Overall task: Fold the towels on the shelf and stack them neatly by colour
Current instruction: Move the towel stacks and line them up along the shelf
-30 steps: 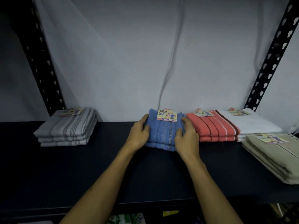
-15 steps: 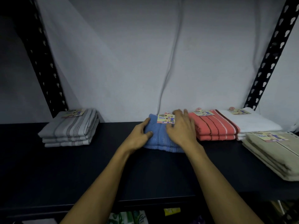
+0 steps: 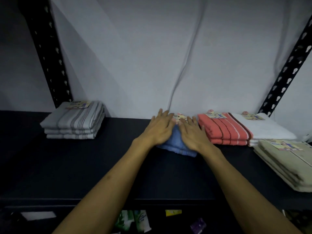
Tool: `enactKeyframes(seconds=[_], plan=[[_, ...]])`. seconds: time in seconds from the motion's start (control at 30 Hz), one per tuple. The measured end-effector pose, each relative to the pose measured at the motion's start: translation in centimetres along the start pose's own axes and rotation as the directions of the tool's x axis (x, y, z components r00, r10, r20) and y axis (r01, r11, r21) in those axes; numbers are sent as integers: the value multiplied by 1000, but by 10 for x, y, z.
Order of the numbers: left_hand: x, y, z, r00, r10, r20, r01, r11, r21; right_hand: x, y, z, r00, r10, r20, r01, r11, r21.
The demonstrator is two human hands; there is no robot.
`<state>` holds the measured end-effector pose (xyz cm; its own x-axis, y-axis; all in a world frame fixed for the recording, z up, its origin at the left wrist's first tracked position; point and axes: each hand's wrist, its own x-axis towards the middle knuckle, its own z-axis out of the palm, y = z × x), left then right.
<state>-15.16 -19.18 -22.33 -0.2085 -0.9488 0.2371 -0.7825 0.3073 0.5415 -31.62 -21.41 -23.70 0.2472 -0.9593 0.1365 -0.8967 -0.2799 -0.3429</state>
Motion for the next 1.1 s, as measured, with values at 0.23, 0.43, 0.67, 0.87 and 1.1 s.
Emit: enactKeyframes(seconds=[0.23, 0.43, 0.67, 0.87, 1.1], plan=[[-6, -29, 18, 965, -121, 233, 111, 992, 56, -13, 28, 12, 998, 29, -50, -9, 932, 362], [-22, -31, 1, 989, -90, 117, 72, 986, 147, -19, 22, 13, 975, 150, -163, 13, 696, 718], [-66, -87, -93, 962, -98, -255, 202, 883, 423, 0, -42, 39, 965, 180, -189, 51, 581, 813], [-99, -150, -131, 853, -242, -463, 456, 776, 435, 35, -106, 65, 978, 120, -170, 64, 604, 794], [-107, -176, -118, 843, -225, -489, 460, 773, 437, 53, -156, 89, 984, 27, -178, 123, 623, 773]])
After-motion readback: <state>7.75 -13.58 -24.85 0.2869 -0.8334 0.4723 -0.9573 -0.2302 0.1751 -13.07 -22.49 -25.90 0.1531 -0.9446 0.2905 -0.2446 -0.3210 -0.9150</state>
